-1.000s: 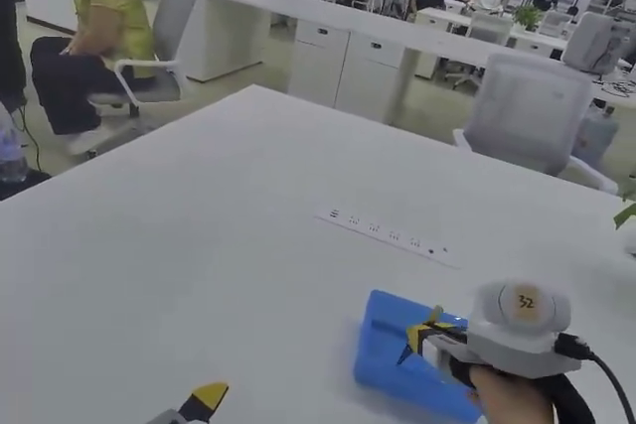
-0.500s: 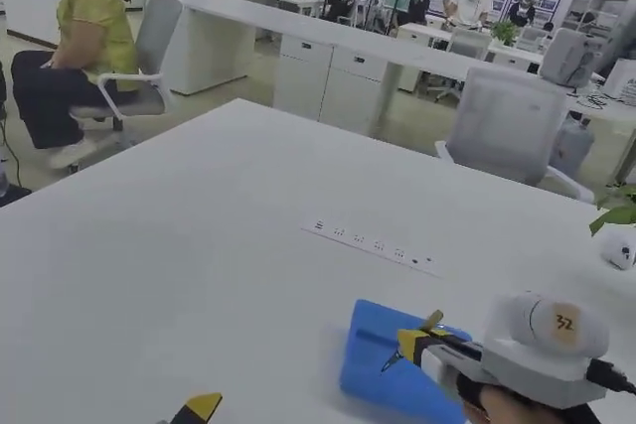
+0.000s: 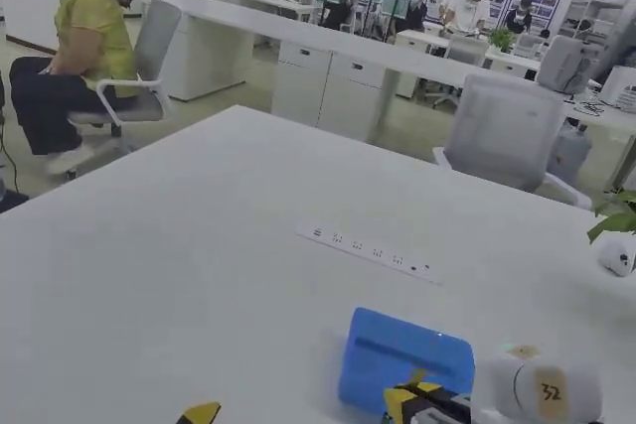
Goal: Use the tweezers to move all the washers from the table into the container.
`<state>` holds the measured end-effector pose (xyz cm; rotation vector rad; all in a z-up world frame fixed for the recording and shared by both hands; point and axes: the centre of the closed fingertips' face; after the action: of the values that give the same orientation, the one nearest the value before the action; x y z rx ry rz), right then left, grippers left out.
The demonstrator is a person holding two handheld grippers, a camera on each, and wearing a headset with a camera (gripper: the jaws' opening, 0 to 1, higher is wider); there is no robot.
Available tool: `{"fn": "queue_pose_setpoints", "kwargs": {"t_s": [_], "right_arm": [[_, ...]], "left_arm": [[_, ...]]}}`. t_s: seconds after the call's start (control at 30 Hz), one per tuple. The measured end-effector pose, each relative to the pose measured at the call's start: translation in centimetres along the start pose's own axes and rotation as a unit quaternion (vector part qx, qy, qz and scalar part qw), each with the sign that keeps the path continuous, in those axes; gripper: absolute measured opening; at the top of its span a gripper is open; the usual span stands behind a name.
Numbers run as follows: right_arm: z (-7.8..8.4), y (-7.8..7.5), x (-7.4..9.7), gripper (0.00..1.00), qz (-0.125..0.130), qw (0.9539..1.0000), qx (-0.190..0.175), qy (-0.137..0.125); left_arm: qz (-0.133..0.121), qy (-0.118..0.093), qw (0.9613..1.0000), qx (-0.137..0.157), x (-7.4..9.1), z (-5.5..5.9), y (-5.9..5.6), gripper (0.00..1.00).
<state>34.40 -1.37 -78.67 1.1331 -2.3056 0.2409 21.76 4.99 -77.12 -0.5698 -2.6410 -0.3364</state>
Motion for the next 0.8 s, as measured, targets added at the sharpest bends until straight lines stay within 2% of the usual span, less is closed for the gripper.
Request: {"fn": "queue_pose_setpoints", "kwargs": {"t_s": [0.13,0.33,0.5,0.8], "right_arm": [[1.2,0.2,-0.1,0.03,0.001,0.9999,-0.006,0.01],[2.2,0.4,-0.3,0.03,-0.001,0.9997,-0.016,0.019],[3.2,0.3,-0.6,0.03,-0.002,0.9995,-0.009,0.03],[3.3,0.0,-0.6,0.04,0.005,0.9995,-0.016,0.025]], "left_arm": [[0.001,0.002,1.0,-0.004,0.0,0.1,-0.1,0.95],[0.008,0.008,0.9999,-0.007,-0.1,0.3,-0.4,0.95],[0.006,0.011,0.9998,-0.013,-0.1,0.4,-0.4,0.95],[0.005,0.014,0.9998,-0.015,-0.2,0.5,-0.4,0.95]]}}
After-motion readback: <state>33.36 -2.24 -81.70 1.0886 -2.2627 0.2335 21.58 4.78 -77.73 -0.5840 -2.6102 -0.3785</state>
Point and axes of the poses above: the centre of the closed fingertips' face, and the gripper's own axes: x roughly backward along the fingers, y roughly to its left, z roughly out of its underside, and after that the axes turned 1 degree about -x, right-handed
